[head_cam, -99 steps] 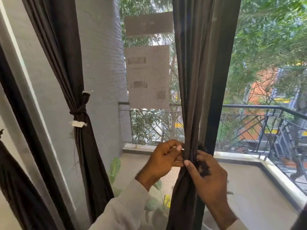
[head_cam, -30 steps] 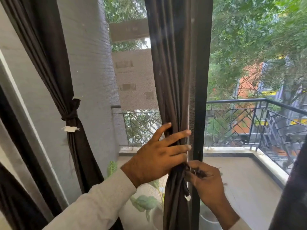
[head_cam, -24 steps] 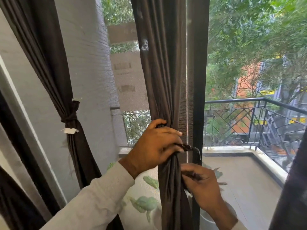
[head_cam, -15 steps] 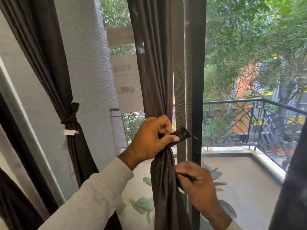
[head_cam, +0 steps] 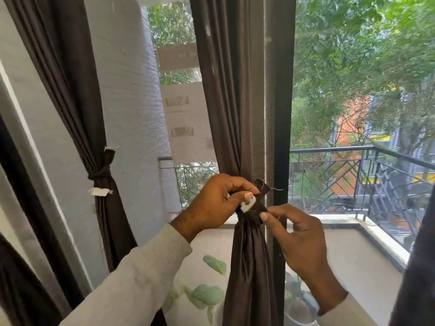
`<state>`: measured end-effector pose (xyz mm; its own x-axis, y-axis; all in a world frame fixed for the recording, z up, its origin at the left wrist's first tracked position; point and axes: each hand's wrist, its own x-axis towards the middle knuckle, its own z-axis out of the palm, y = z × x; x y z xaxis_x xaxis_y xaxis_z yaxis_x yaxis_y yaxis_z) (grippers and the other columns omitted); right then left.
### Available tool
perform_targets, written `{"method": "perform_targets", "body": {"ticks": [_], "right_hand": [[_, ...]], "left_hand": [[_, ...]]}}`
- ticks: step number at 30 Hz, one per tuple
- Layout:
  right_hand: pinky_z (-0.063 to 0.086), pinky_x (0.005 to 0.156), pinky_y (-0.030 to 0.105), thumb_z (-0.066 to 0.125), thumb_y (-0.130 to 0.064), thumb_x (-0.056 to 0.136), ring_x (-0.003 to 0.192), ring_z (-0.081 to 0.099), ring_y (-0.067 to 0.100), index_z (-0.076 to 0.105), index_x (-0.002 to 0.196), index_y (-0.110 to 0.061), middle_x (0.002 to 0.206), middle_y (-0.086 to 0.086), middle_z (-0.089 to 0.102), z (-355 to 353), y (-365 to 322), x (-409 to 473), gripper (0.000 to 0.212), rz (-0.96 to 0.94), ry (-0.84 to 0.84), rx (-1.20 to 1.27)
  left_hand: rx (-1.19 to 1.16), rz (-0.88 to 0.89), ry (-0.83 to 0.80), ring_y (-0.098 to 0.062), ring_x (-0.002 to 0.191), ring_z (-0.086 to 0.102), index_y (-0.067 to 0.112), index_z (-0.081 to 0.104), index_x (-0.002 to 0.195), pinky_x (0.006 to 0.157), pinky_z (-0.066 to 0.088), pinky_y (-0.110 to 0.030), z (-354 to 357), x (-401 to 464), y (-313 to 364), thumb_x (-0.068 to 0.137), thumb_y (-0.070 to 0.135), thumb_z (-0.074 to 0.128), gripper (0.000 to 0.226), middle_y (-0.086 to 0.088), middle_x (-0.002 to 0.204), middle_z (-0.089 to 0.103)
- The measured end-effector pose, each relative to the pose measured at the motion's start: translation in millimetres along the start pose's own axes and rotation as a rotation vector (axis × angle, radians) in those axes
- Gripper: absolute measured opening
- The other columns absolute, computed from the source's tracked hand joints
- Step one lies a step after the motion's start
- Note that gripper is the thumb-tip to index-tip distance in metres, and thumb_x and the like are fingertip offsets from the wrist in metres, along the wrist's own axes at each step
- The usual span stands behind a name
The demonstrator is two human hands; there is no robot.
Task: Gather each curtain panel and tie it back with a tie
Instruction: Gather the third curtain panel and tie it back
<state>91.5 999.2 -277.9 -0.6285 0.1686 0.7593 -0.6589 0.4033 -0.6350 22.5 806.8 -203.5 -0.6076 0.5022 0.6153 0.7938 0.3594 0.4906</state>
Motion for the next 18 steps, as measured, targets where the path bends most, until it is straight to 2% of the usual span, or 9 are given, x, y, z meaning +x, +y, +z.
{"method": "perform_targets", "body": {"ticks": [2, 3, 5, 7, 10, 11, 14, 18], "right_hand": [[0.048, 0.067, 0.008, 0.081, -0.018, 0.088, 0.078, 0.068, 0.008, 0.079, 0.092, -0.035, 0.082, -0.018, 0.074, 0.2, -1.4, 2.2, 0.018, -0.006, 0.043, 0.011], [0.047, 0.066, 0.008, 0.083, -0.014, 0.087, 0.075, 0.068, 0.008, 0.080, 0.089, -0.031, 0.079, -0.017, 0.074, 0.8, -1.6, 2.0, 0.018, 0.003, 0.060, 0.021], [0.050, 0.066, 0.011, 0.084, -0.012, 0.086, 0.072, 0.069, 0.010, 0.078, 0.086, -0.027, 0.077, -0.014, 0.074, 3.8, -1.9, 2.4, 0.016, 0.032, 0.099, 0.039], [0.053, 0.068, 0.014, 0.086, -0.011, 0.084, 0.071, 0.071, 0.013, 0.074, 0.095, -0.023, 0.076, -0.009, 0.075, 6.5, -2.4, 4.0, 0.020, 0.101, 0.137, 0.105], [0.053, 0.079, 0.010, 0.086, -0.012, 0.086, 0.076, 0.075, 0.007, 0.066, 0.124, -0.029, 0.077, -0.006, 0.078, 5.1, -5.7, 11.2, 0.046, 0.211, 0.078, 0.158], [0.054, 0.080, 0.011, 0.085, -0.015, 0.087, 0.078, 0.075, 0.005, 0.067, 0.125, -0.033, 0.079, -0.009, 0.079, 3.9, -6.4, 13.1, 0.046, 0.219, 0.042, 0.131], [0.059, 0.073, 0.019, 0.082, -0.020, 0.090, 0.076, 0.076, 0.005, 0.079, 0.098, -0.038, 0.078, -0.017, 0.079, 1.7, -5.8, 15.3, 0.020, 0.184, 0.027, 0.041], [0.058, 0.063, 0.019, 0.079, -0.027, 0.093, 0.070, 0.074, 0.008, 0.080, 0.088, -0.035, 0.074, -0.014, 0.077, 1.9, -7.2, 14.8, 0.009, 0.206, 0.110, 0.025]], "left_hand": [[0.052, 0.049, -0.042, 0.005, 0.101, 0.068, 0.011, 0.078, 0.118, 0.087, 0.051, -0.010, -0.5, -0.8, 3.9, 0.099, -0.007, 0.064, 0.030, 0.015, 0.101, 0.073], [0.047, 0.061, -0.061, -0.002, 0.101, 0.070, 0.011, 0.073, 0.123, 0.087, 0.055, -0.018, -0.8, -1.4, 5.8, 0.096, -0.011, 0.062, 0.037, 0.008, 0.103, 0.074], [0.032, 0.068, -0.088, -0.017, 0.093, 0.070, 0.012, 0.060, 0.132, 0.084, 0.061, -0.036, 0.4, -2.7, 9.5, 0.095, -0.013, 0.061, 0.044, -0.006, 0.100, 0.071], [0.058, 0.068, -0.084, -0.022, 0.090, 0.067, 0.013, 0.053, 0.139, 0.087, 0.058, -0.041, 2.9, -3.1, 10.2, 0.096, -0.010, 0.063, 0.050, -0.010, 0.096, 0.070], [0.144, 0.057, -0.096, -0.015, 0.098, 0.064, 0.024, 0.046, 0.149, 0.102, 0.050, -0.039, 5.6, -2.7, 6.9, 0.097, 0.005, 0.063, 0.058, 0.001, 0.097, 0.070], [0.161, 0.051, -0.101, -0.010, 0.100, 0.061, 0.027, 0.044, 0.152, 0.107, 0.046, -0.037, 6.1, -2.9, 6.3, 0.098, 0.008, 0.062, 0.060, 0.005, 0.097, 0.070], [0.165, 0.007, -0.086, 0.007, 0.110, 0.049, 0.031, 0.040, 0.158, 0.110, 0.036, -0.026, 6.6, -5.1, 5.0, 0.099, 0.006, 0.064, 0.068, 0.011, 0.105, 0.066], [0.160, 0.079, -0.001, 0.012, 0.118, 0.046, 0.026, 0.043, 0.152, 0.116, 0.041, -0.041, 15.2, -15.3, 4.1, 0.092, 0.012, 0.078, 0.071, 0.026, 0.117, 0.062]]}}
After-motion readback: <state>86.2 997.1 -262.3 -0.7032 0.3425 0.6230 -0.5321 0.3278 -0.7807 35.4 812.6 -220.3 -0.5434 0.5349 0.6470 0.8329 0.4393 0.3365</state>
